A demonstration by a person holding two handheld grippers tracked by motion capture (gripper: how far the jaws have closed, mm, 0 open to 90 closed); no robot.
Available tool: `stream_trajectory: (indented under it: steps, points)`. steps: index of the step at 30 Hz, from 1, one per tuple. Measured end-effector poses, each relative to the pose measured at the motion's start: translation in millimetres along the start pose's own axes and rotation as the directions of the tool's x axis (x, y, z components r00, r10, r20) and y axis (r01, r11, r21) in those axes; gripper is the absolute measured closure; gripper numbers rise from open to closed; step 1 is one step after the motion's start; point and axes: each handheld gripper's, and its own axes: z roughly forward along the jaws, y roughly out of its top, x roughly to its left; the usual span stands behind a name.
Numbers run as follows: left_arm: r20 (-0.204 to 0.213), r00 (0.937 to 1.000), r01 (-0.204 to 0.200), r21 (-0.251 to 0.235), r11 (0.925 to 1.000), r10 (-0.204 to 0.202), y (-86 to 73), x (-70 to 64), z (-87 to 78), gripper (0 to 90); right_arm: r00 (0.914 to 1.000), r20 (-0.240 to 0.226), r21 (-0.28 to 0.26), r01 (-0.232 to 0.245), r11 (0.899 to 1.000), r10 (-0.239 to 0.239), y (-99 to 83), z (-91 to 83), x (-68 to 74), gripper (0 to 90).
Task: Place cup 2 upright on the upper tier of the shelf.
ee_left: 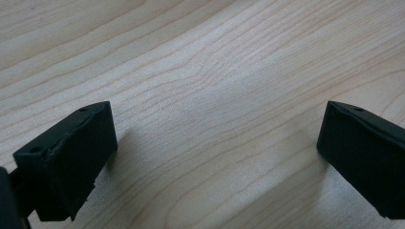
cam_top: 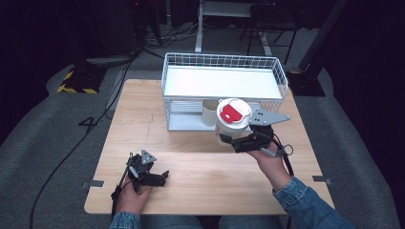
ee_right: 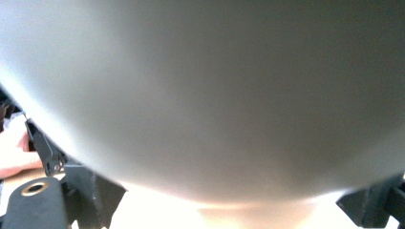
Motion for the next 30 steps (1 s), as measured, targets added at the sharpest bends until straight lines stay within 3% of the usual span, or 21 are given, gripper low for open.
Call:
stream_trajectory:
  steps: [21, 30]
  points:
    - [-0.003, 1.0, 0.001, 0.001, 1.0, -0.001, 0.4, 0.3, 0.1, 0.4, 0.9989, 0.044, -0.01, 0.02, 1.0, -0.02, 65.2, 7.7, -22.5, 12.7]
    - [-0.002, 1.0, 0.002, 0.002, 1.0, -0.002, 0.4, 0.2, 0.1, 0.4, 0.9979, 0.062, -0.011, -0.016, 1.0, 0.016, 88.2, 16.4, -40.2, 12.7]
